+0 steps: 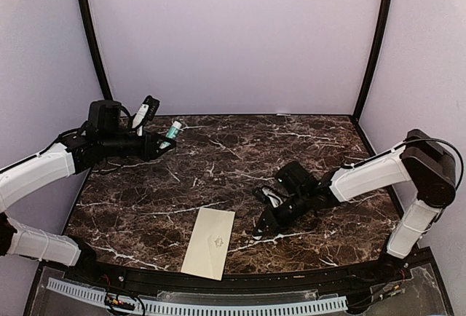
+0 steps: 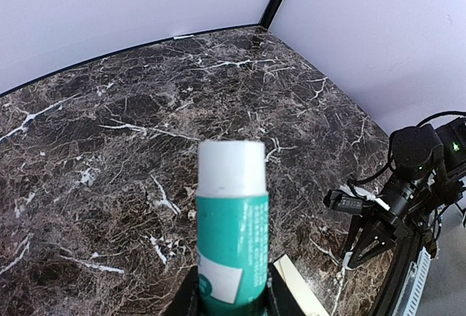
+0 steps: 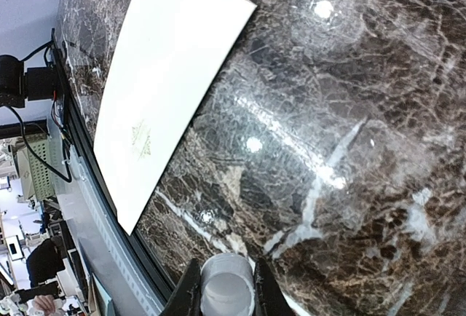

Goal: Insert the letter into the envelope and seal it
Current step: Pick up the solid glue cap from the center of the board, then place the solid glue cap at the center of the board.

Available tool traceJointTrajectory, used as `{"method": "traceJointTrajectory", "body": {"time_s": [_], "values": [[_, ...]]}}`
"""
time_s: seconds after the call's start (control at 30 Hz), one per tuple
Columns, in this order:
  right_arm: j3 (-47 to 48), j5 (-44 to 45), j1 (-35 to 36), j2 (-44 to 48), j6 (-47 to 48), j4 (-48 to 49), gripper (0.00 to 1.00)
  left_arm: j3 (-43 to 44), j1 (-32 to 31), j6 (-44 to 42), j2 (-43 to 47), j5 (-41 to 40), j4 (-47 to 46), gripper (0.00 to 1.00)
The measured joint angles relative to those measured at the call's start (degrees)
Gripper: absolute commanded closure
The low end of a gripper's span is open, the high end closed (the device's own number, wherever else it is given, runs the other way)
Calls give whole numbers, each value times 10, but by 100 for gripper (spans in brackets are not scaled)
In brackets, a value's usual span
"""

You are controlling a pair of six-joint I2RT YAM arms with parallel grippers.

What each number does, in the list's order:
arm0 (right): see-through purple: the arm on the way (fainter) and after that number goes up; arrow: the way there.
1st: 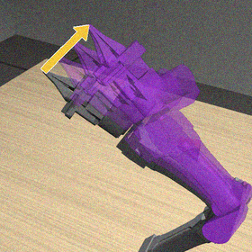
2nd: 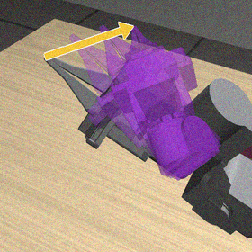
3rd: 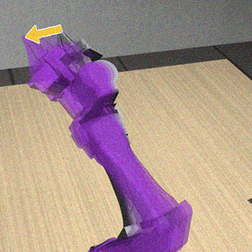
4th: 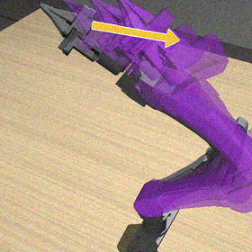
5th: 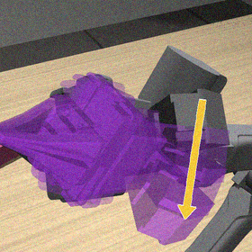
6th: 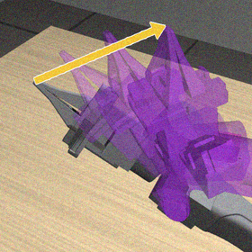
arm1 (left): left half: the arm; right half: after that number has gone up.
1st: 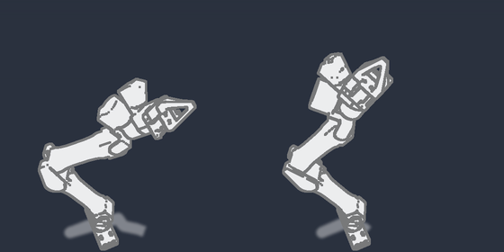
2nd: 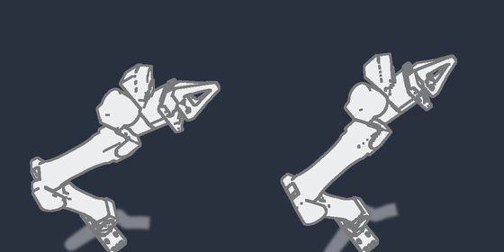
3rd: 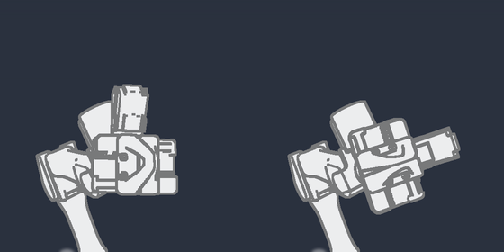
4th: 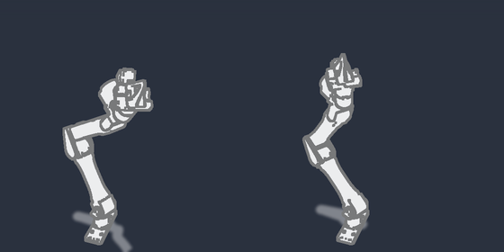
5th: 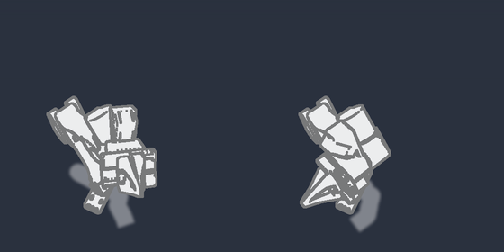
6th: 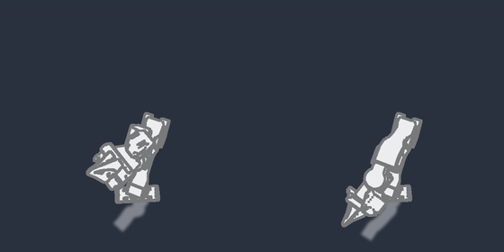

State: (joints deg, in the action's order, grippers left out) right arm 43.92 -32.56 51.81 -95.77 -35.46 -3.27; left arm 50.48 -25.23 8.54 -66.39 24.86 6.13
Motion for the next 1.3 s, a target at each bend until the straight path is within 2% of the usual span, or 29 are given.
{"method": "traceJointTrajectory", "body": {"time_s": [0.3, 0.77, 0.87, 1.1, 1.3], "values": [[36, 12, 4, -28, 0, -11, 66, 0, 0, 0, 0, 6, 0, 100], [61, 51, 6, -45, 9, -43, 59, 0, 0, 0, 0, 11, 0, 100], [61, 67, 10, -38, 13, -46, 60, 0, 0, 0, 1, 11, 0, 100], [61, 116, 55, -14, 16, -63, 69, 0, 0, 0, 5, 11, 0, 100], [67, 139, 66, -16, 11, -72, 74, 0, 0, 0, 5, 12, 0, 100]]}}
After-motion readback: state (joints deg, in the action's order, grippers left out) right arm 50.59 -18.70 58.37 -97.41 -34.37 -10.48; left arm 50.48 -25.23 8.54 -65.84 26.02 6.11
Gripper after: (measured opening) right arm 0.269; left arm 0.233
